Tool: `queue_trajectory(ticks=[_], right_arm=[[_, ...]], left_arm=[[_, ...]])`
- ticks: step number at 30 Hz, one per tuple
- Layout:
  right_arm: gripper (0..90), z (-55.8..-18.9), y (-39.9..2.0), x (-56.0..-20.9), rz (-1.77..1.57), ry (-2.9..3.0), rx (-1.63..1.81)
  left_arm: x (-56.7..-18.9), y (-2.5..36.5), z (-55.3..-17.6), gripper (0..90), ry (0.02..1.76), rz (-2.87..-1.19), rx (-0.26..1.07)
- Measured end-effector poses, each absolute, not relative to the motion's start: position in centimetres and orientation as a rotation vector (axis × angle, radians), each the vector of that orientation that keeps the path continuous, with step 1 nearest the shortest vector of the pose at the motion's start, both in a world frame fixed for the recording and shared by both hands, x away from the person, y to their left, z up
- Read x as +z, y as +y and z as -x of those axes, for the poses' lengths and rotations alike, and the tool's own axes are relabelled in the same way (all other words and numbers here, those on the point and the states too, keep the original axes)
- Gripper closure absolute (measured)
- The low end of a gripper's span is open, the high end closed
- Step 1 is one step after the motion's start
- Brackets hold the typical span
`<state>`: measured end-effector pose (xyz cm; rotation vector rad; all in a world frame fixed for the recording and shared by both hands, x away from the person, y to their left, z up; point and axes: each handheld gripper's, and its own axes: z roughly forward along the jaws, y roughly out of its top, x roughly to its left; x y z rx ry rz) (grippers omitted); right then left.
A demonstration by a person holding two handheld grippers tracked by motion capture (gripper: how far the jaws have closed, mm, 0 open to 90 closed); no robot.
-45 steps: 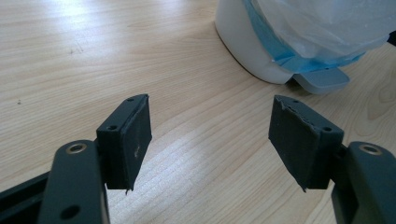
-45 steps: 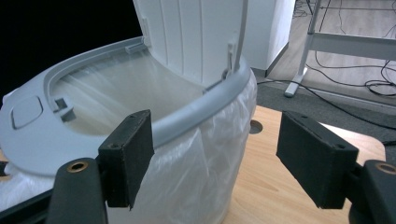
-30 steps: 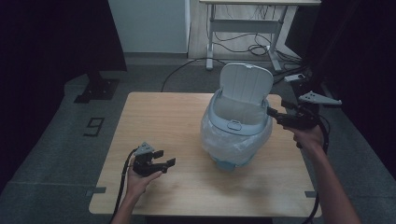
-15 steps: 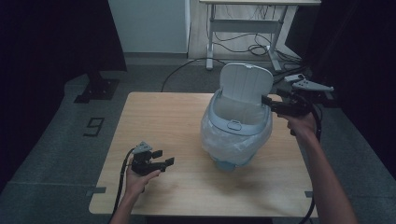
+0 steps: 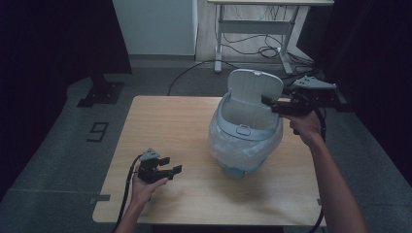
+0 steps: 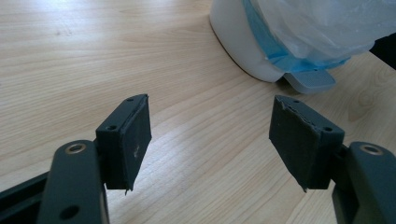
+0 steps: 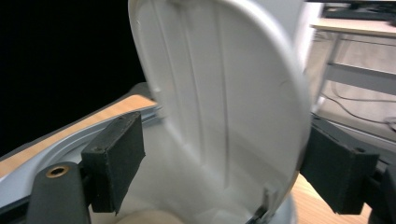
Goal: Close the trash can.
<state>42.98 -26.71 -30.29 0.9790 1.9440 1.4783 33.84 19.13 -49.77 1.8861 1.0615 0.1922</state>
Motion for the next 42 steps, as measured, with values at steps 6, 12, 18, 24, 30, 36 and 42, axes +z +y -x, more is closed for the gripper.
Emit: queue_trajectory(ticks=[6,12,18,24,30,36,42], right_arm=[[14.3,-40.9,-26.4,-31.1,-0.877,2.059,1.477],[12.1,-38.5,-25.0,-32.9,-0.809,2.137,1.479],[13.0,-38.2,-23.4,-33.5,-0.815,2.176,1.446],[5.1,-39.0,-21.8,-33.3,-0.917,2.12,1.324],[7.8,-39.6,-21.9,-32.8,-0.996,2.143,1.391],[9.9,-40.5,-22.6,-32.9,-1.077,2.066,1.335],[10.4,-40.3,-22.0,-32.8,-1.132,2.036,1.278]], left_arm=[[-50.1,18.6,-33.8,29.2,1.062,-1.911,0.189],[-50.3,18.0,-33.8,29.2,1.054,-1.927,0.179],[-50.3,18.0,-33.8,29.1,1.05,-1.933,0.173],[-50.4,18.2,-33.9,29.1,1.058,-1.929,0.171],[-50.5,18.1,-33.9,29.2,1.055,-1.931,0.161],[-50.8,18.0,-34.1,29.2,1.06,-1.937,0.155],[-50.9,17.7,-34.0,29.2,1.058,-1.948,0.159]])
